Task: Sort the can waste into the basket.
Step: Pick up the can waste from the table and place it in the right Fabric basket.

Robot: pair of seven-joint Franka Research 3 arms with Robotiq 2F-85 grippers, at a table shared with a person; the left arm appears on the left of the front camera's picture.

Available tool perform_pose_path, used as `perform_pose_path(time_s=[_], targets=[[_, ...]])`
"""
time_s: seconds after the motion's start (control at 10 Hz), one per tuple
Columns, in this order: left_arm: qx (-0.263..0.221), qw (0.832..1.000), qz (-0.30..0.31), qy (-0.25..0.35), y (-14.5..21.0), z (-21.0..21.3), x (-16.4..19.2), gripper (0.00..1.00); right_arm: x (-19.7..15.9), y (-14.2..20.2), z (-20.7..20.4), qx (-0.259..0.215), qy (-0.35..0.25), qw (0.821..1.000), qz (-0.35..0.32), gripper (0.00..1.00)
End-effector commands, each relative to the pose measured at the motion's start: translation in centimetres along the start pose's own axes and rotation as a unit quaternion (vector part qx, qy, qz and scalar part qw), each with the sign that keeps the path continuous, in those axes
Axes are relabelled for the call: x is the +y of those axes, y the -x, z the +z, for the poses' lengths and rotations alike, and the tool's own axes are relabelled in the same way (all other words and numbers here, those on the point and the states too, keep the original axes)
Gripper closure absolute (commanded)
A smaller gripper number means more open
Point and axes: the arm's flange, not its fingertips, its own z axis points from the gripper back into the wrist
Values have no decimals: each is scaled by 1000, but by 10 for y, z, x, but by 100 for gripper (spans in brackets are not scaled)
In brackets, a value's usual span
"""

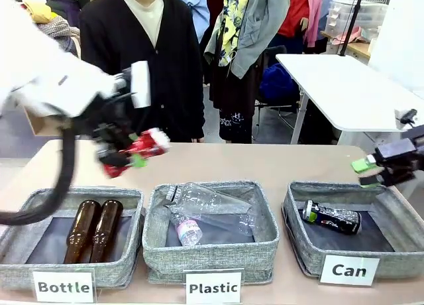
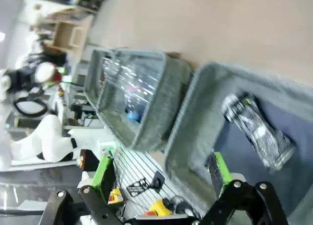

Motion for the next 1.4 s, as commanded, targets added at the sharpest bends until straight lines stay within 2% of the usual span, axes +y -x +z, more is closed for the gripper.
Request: perform_pose_path(time_s=[0.0, 0.2, 0.3, 0.4, 0.6, 0.7, 0.8, 1.1, 1.3], targets=[[-3, 999, -47, -11, -76, -12, 11, 56, 13, 36, 30, -12, 27, 998, -46, 0], [-1, 988, -156, -13, -179, -41, -10, 56, -4, 74, 70, -55, 75, 994, -64, 0], [0, 983, -181, -18, -230, -61, -19, 56, -15, 90, 83, -69, 101, 989, -77, 0], [0, 981, -194, 1, -277, -87, -26, 56, -24, 109, 90, -79, 128, 985, -79, 0], [0, 976, -213, 52, -347, -148, -37, 56, -42, 136, 95, -102, 124, 983, -88, 0], [-4, 973, -217, 79, -366, -173, -42, 56, -48, 144, 94, -123, 127, 981, -80, 0], [-8, 971, -217, 103, -379, -199, -44, 56, -43, 93, 142, -94, 120, 985, -85, 0], [-2, 969, -205, 135, -389, -261, -51, 56, -43, 93, 142, -94, 120, 985, -85, 0], [15, 968, -203, 149, -383, -274, -48, 56, -43, 93, 142, -94, 120, 985, -85, 0]])
